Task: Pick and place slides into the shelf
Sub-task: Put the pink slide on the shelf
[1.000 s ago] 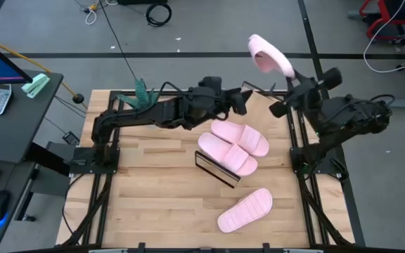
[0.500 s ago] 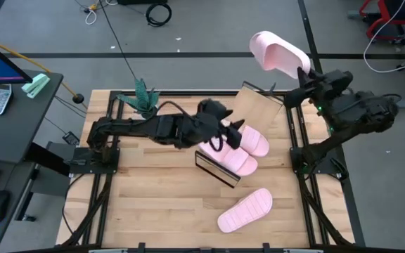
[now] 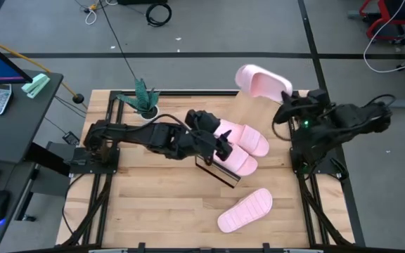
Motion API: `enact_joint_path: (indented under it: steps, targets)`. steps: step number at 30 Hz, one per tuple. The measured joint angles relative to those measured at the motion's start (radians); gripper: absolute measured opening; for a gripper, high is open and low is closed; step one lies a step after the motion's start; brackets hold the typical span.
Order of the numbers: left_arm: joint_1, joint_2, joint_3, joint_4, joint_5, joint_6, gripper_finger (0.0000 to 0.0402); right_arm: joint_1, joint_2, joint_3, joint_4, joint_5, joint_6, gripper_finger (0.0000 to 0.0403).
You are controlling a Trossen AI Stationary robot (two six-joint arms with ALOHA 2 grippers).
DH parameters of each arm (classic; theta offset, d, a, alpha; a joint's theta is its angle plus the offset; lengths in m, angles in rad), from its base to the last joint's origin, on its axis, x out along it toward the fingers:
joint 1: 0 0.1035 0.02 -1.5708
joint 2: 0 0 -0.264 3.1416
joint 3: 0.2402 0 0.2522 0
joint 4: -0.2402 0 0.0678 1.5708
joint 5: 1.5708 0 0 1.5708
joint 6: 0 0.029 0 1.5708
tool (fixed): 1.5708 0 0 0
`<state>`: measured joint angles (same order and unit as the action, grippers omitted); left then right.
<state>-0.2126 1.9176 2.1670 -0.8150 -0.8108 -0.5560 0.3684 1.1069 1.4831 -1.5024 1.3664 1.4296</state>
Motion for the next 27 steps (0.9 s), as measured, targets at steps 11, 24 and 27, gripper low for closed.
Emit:
enact_joint_path:
  steps: [11, 24, 27]
  targets:
    - [-0.022, -0.109, 0.000, -0.144, -0.061, 0.000, 0.0245, 0.000, -0.018, -0.268, -0.001, -0.004, 0.520, 0.0060]
    - [-0.065, -0.132, 0.000, -0.167, -0.068, -0.008, 0.0240, -0.073, -0.073, -0.509, 0.349, 0.099, 0.732, 0.0060]
    - [-0.076, -0.132, 0.000, -0.167, -0.067, -0.009, 0.0236, -0.101, -0.078, -0.528, 0.378, 0.091, 0.734, 0.0059]
